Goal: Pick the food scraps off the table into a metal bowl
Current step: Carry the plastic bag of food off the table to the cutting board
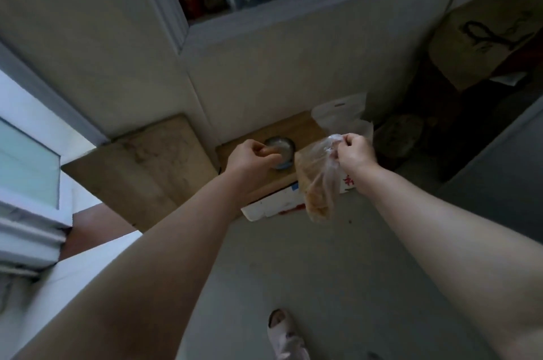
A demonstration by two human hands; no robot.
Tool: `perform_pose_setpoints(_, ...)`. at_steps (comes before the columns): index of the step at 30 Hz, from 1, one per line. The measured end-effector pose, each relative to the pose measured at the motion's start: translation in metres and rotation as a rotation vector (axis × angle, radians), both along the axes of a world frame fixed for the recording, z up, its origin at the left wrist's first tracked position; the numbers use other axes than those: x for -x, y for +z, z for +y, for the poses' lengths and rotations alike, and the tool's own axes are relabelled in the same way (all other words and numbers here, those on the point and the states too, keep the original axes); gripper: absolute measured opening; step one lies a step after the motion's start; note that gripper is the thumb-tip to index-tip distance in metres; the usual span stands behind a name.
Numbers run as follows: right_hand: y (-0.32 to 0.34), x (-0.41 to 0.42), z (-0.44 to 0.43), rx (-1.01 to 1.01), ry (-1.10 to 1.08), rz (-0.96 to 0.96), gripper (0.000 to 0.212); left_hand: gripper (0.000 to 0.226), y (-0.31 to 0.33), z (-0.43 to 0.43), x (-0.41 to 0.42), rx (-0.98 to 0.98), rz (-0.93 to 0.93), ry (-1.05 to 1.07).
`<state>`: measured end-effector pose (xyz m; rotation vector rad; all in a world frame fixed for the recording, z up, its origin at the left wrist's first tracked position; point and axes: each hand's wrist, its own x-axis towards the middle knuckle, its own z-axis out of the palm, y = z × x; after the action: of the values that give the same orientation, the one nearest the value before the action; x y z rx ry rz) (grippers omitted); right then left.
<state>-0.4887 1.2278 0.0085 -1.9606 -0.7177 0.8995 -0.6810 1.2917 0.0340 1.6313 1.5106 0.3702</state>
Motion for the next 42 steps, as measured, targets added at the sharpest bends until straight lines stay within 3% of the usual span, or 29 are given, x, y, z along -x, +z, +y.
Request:
perform_pose_setpoints(3,-0.008,0.005,0.039,0.014,-0.057,0.039,0.027,0.028,-0.015,0.043,-0.001,0.035,-0.006,-0.017)
perform_pose_setpoints(7,-0.023,-0.002,0.091,0.027,-0.078,-0.072,0.026,0.022,-0.039,0.096,-0.019,0.078,0.031,-0.026)
perform_pose_setpoints(14,-0.08,-0.048,0.186,0.111,-0.089,-0.088,0.029,0.037,-0.088,0.183,-0.07,0.094,0.087,-0.052)
perform_pose_setpoints(19,-0.133,-0.077,0.256,0.108,-0.037,-0.169,0.026,0.059,-0.138,0.248,-0.106,0.151,0.094,-0.007)
perform_pose_setpoints(22,-0.166,-0.091,0.293,0.11,0.07,-0.2,0.015,0.06,-0.168,0.281,-0.119,0.188,0.081,0.025)
perform_pose_setpoints(24,-0.189,-0.093,0.311,0.134,0.162,-0.119,0.014,0.056,-0.186,0.299,-0.123,0.197,0.081,0.045)
perform_pose_setpoints(28,-0.22,-0.085,0.318,0.233,0.26,-0.211,0.049,0.053,-0.21,0.317,-0.116,0.206,0.143,0.064)
perform_pose_setpoints(31,-0.245,-0.074,0.307,0.335,0.248,-0.249,0.044,0.057,-0.22,0.323,-0.106,0.216,0.201,0.094)
perform_pose_setpoints(33,-0.27,-0.063,0.299,0.484,0.406,-0.148,0.025,0.055,-0.231,0.326,-0.099,0.208,0.237,0.115)
perform_pose_setpoints(35,-0.291,-0.052,0.293,0.57,0.465,-0.039,0.025,0.052,-0.242,0.325,-0.092,0.189,0.229,0.145)
perform_pose_setpoints(37,-0.307,-0.042,0.29,0.58,0.423,0.007,0.031,0.049,-0.254,0.323,-0.084,0.173,0.223,0.165)
perform_pose_setpoints(39,-0.324,-0.032,0.291,0.553,0.314,0.1,0.024,0.05,-0.264,0.321,-0.077,0.17,0.218,0.182)
perform_pose_setpoints(42,-0.339,-0.021,0.294,0.569,0.171,0.119,0.037,0.055,-0.275,0.318,-0.071,0.165,0.212,0.208)
